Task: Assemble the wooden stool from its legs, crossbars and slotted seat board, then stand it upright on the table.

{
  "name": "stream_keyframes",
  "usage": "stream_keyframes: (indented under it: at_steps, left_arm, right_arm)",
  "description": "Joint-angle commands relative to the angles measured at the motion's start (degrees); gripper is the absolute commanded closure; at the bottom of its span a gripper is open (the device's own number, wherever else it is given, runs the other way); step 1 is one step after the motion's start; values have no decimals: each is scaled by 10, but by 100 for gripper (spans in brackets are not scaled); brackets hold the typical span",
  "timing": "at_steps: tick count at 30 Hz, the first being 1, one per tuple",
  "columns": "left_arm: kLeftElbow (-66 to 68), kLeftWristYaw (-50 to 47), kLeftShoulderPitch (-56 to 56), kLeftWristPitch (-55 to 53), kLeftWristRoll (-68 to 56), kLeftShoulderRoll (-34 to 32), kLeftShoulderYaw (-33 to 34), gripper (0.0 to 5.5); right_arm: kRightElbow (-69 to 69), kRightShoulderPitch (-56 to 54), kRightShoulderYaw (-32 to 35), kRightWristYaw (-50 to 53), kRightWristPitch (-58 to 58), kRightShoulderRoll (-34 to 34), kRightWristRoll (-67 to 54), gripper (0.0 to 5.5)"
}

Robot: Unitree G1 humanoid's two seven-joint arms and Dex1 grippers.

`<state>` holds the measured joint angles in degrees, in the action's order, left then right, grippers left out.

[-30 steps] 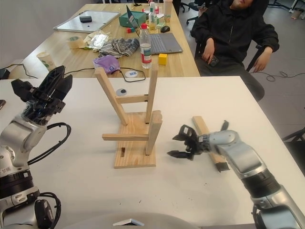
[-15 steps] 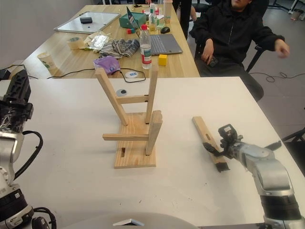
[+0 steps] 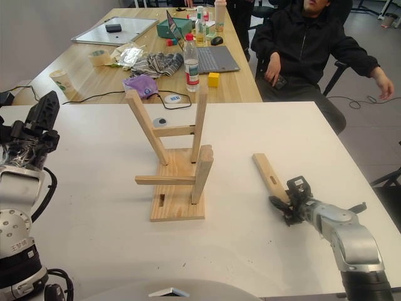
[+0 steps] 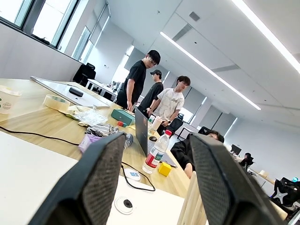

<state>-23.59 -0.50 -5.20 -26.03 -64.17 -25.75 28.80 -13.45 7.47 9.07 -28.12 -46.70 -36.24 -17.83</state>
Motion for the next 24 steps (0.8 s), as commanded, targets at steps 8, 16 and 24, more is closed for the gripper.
stream_keyframes:
  at_steps: [8, 16, 24]
  left_arm:
    - [-3, 55, -80, -85, -127, -51, -8, 299]
    - [70, 126, -329, -158, -425, -66, -73, 299]
    - [71, 163, -373, -179, -447, -35, -132, 299]
  right_arm:
    - [-7, -215, 77, -25, 94, 71, -116, 347]
    - [134, -620, 47, -240, -39, 121, -419, 347]
    - [244, -693, -19, -348, -49, 155, -410, 347]
